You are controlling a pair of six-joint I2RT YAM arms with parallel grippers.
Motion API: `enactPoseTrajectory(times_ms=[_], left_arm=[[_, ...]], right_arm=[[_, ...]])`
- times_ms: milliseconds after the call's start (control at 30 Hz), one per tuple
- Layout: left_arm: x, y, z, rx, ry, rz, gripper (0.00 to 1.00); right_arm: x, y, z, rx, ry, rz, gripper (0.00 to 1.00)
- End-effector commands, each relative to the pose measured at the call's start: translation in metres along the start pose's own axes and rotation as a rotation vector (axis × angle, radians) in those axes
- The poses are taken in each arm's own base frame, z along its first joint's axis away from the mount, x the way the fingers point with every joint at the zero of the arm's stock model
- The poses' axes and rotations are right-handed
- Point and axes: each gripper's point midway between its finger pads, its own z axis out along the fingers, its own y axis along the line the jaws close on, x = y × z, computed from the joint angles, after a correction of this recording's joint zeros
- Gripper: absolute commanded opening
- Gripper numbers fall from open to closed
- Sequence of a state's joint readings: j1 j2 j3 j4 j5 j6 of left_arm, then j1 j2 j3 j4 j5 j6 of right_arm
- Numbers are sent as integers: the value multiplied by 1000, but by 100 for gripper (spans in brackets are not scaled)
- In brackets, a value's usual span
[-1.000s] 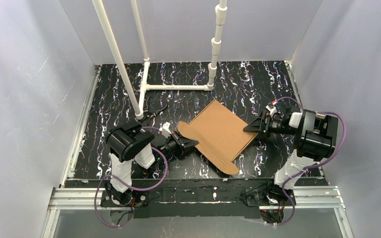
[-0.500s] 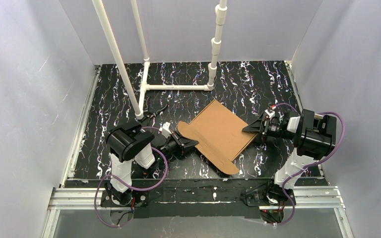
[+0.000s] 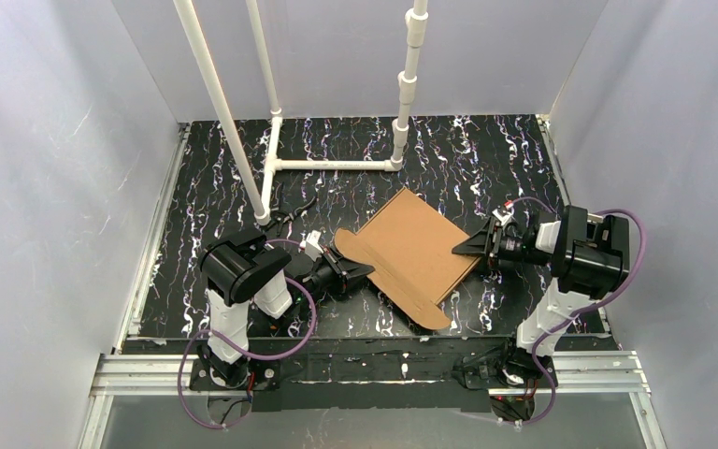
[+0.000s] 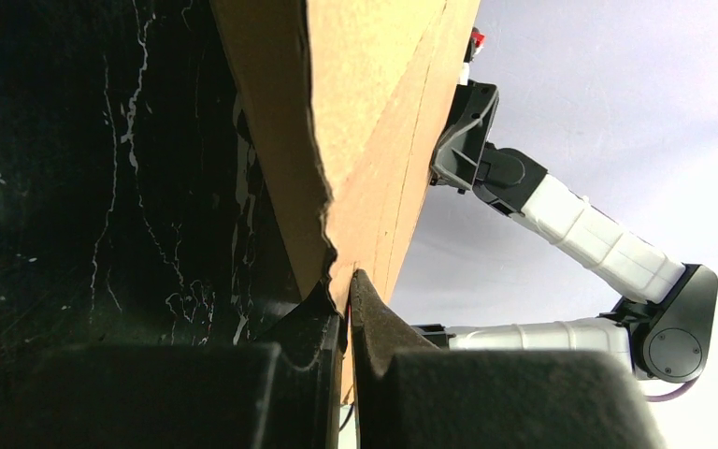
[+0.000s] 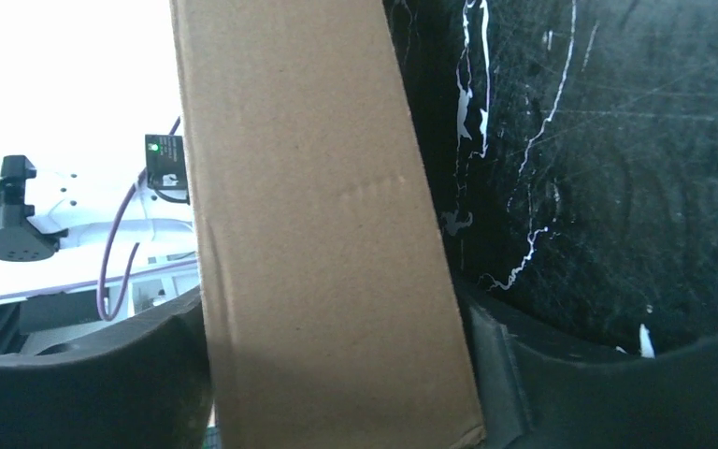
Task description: Fold the paper box
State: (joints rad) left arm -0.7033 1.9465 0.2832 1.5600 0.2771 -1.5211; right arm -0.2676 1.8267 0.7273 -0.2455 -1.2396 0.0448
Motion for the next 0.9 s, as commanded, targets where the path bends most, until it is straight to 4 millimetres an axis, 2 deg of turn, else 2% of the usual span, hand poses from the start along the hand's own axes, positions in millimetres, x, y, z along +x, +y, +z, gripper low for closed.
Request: enactPoseTrajectory(times_ms=[0,100,233,367,433,533,567,700,867], left_arm=[[6,46,-10,-173,17,3,0],[6,45,-10,-171,15,4,0],[6,41,-13,-160,9,12,20],[4,34,-20,-144,-11,39,41],[3,31,-26,-133,-23,59,48],[3,28,-36,-124,-35,87,52],[4,28,-40,-123,-39,95,53],[6,29,-55,-122,-50,119,57],[9,20,-63,-98,-45,145,57]], right_arm=[[6,-10,4,-3,13,-8,72],[4,-5,4,-42,17,-5,59],[0,9,2,-107,22,-65,47],[-3,39,-7,-190,23,-176,44],[-10,57,-14,-221,0,-257,43],[-15,78,-26,-236,-37,-275,43],[-17,80,-29,-231,-45,-340,43],[-25,92,-35,-219,-51,-384,39],[-40,116,-43,-203,-59,-491,35]])
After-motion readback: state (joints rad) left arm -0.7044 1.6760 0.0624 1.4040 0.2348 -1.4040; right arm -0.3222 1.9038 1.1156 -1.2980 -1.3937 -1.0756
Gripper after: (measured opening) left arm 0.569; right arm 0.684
